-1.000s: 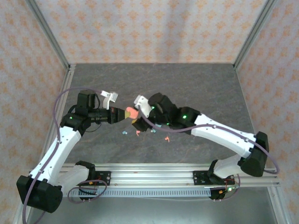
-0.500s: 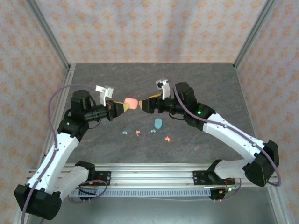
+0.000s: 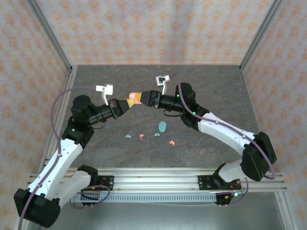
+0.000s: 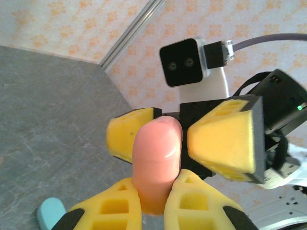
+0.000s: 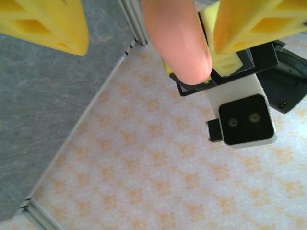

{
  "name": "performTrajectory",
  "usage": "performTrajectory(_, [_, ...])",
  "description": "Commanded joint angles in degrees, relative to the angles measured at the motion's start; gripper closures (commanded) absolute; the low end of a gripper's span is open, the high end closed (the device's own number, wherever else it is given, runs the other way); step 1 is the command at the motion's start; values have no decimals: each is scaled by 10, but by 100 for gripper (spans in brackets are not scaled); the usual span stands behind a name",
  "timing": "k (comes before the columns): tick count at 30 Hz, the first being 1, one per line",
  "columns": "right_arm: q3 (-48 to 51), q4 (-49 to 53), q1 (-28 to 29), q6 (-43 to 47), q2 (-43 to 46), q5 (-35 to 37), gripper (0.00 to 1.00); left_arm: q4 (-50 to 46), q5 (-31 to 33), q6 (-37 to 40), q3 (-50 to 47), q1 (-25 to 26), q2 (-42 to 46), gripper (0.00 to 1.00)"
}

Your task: Insert the wireless bluetooth earbuds into the charging case

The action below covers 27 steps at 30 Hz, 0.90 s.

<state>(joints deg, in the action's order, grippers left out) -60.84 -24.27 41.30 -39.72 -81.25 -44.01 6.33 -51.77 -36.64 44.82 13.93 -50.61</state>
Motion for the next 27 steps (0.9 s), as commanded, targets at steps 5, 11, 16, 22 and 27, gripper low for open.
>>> performTrajectory(5, [-3, -113, -3, -52, -18, -42, 61, -1, 9, -30, 27, 6, -4, 100])
performTrajectory(11, [14, -125, -4, -27, -1, -41, 80, -47, -6, -25, 49, 6, -25, 87])
performTrajectory(16, [9, -78, -4, 34, 23, -41, 85, -68, -26, -16, 67, 6, -38, 46])
performTrajectory(22, [-12, 5, -5, 116, 49, -44, 86, -65, -65, -8, 79, 4, -51, 35])
performTrajectory(27, [-18, 38, -5, 158, 60, -45, 86, -25, -90, -26, 84, 6, -66, 47])
